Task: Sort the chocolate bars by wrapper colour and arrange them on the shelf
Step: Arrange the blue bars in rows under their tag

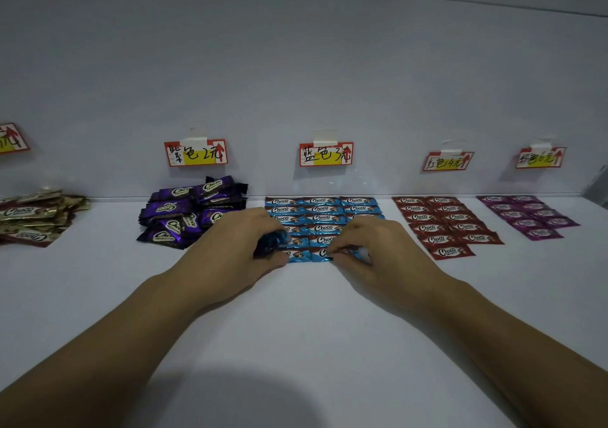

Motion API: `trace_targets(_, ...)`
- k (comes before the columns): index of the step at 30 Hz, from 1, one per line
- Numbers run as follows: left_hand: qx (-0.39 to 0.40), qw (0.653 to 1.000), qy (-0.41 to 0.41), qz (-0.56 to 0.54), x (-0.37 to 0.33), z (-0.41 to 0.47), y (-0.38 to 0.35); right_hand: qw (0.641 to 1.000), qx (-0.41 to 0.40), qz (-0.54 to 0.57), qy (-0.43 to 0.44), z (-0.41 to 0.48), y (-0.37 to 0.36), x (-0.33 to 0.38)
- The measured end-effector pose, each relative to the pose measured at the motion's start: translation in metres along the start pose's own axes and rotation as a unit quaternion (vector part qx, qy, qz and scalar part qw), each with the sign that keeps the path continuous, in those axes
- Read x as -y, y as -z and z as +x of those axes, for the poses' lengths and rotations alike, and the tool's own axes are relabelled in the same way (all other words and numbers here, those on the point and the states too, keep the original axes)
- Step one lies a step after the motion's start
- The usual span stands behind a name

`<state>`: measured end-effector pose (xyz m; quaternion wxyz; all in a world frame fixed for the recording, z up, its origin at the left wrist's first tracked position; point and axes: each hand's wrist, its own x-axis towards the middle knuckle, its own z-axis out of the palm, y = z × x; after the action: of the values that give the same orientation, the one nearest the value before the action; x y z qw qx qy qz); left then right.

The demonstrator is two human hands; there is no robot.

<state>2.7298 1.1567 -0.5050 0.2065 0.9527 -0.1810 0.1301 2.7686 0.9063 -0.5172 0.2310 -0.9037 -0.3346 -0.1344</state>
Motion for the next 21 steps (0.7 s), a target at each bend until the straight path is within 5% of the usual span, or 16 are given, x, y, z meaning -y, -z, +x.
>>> trace_targets(3,-0.031,0.976,0.053,-0.208,-0.015,-0.002,0.004,0.997,-0.058,0.050,-0.002,0.002,0.007,0.006)
trace_targets(8,0.038,0.872,0.071,-0.483,-0.045,-0.003,-0.003,0.962,-0.099,0.255,0.009,0.005,0.013,0.021)
trace_targets(12,0.011,0.833,0.104,-0.543,-0.052,-0.002,-0.009,0.939,-0.088,0.334,-0.004,0.005,0.016,0.024)
trace_targets(21,0.050,0.819,0.128,-0.557,-0.048,0.002,-0.016,0.921,-0.080,0.377,-0.059,0.009,0.021,0.020)
